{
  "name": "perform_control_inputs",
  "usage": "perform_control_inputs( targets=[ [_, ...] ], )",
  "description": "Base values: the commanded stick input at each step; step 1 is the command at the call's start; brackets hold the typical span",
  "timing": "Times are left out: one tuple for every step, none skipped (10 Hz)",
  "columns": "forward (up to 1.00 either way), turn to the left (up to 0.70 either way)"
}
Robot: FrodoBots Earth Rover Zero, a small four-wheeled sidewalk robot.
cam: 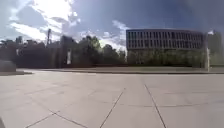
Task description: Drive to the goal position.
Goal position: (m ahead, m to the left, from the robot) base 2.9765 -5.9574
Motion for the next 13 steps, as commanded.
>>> perform_control_inputs(
  targets=[
    [0.7, -0.33],
    [0.7, -0.34],
    [0.7, -0.34],
    [0.7, -0.34],
    [0.7, -0.34],
    [0.7, -0.34],
    [0.7, -0.33],
    [0.7, -0.34],
    [0.7, -0.34],
    [0.7, -0.33],
    [0.7, -0.32],
    [0.7, -0.32],
    [0.7, -0.32]
  ],
)
